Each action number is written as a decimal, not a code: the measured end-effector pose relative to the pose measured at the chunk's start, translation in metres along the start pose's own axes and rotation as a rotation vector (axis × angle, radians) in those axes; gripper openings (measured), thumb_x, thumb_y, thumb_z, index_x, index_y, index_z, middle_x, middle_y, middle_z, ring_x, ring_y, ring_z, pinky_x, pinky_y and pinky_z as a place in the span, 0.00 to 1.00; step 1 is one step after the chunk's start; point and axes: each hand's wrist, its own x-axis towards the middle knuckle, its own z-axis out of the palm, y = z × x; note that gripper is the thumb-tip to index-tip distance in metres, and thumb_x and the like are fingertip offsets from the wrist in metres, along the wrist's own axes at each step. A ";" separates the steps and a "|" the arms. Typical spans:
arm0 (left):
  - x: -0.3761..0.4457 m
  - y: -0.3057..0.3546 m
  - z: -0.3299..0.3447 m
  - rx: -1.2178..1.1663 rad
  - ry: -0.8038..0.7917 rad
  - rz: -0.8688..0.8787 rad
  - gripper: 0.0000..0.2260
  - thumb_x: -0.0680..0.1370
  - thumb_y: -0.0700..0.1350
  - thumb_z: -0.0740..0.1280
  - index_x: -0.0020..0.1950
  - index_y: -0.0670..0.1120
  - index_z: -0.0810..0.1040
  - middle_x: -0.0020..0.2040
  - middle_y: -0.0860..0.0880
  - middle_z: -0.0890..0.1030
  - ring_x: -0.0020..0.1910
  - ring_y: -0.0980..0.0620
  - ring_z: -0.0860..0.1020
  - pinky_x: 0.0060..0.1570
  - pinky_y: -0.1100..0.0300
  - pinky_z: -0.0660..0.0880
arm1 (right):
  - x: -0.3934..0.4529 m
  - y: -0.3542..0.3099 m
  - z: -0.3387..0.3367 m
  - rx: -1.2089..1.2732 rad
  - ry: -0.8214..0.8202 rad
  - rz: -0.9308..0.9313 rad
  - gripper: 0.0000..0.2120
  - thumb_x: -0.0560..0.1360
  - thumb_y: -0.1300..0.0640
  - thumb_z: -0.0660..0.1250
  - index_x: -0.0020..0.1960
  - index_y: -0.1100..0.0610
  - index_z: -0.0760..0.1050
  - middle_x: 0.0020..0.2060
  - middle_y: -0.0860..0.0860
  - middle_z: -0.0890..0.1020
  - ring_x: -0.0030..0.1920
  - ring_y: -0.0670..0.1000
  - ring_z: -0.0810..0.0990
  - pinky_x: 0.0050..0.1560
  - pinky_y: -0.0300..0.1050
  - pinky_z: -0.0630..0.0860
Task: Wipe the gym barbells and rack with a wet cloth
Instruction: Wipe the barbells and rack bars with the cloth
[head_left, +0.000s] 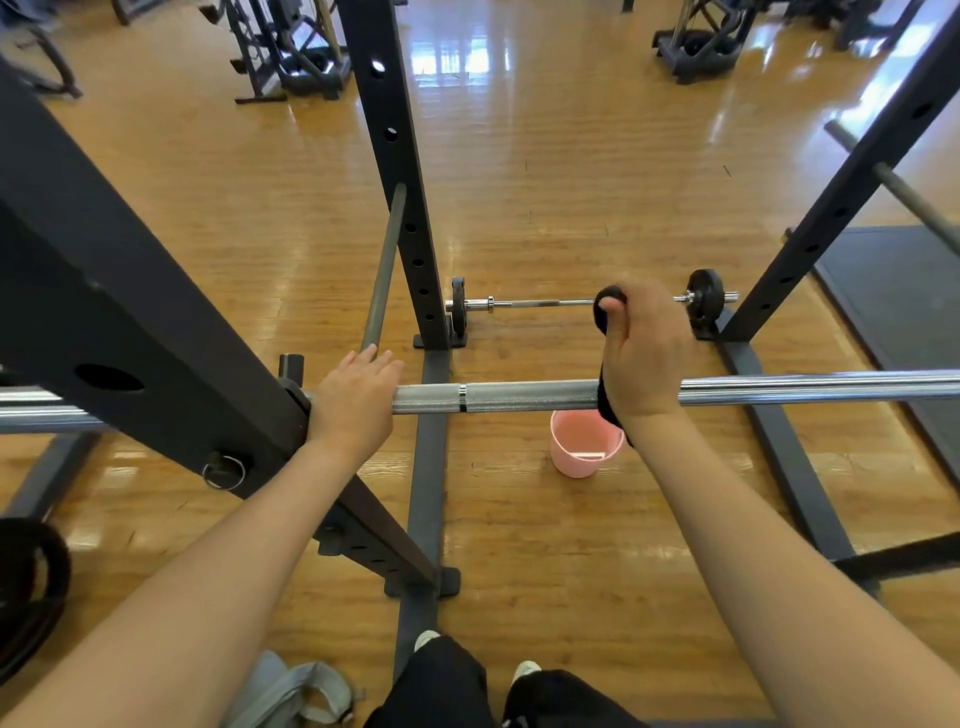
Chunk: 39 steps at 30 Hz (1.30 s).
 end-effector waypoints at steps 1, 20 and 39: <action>-0.001 0.000 0.000 0.004 0.000 0.002 0.24 0.75 0.34 0.65 0.71 0.43 0.68 0.72 0.44 0.68 0.74 0.47 0.61 0.72 0.55 0.53 | -0.008 0.004 -0.001 -0.053 -0.067 -0.023 0.17 0.82 0.54 0.55 0.44 0.63 0.76 0.35 0.57 0.76 0.35 0.54 0.72 0.37 0.46 0.63; -0.002 0.000 0.002 -0.013 0.019 -0.017 0.22 0.69 0.29 0.69 0.63 0.39 0.76 0.62 0.40 0.77 0.66 0.42 0.72 0.69 0.49 0.62 | -0.072 0.008 -0.031 -0.062 -0.506 -0.174 0.31 0.68 0.70 0.72 0.67 0.62 0.66 0.63 0.61 0.75 0.62 0.56 0.71 0.66 0.56 0.66; -0.002 -0.002 0.008 -0.013 0.049 -0.008 0.22 0.63 0.28 0.72 0.56 0.36 0.79 0.54 0.39 0.82 0.60 0.39 0.77 0.64 0.45 0.68 | -0.066 0.020 -0.040 -0.083 -0.473 0.040 0.21 0.74 0.55 0.66 0.63 0.66 0.74 0.61 0.61 0.76 0.63 0.59 0.72 0.64 0.61 0.69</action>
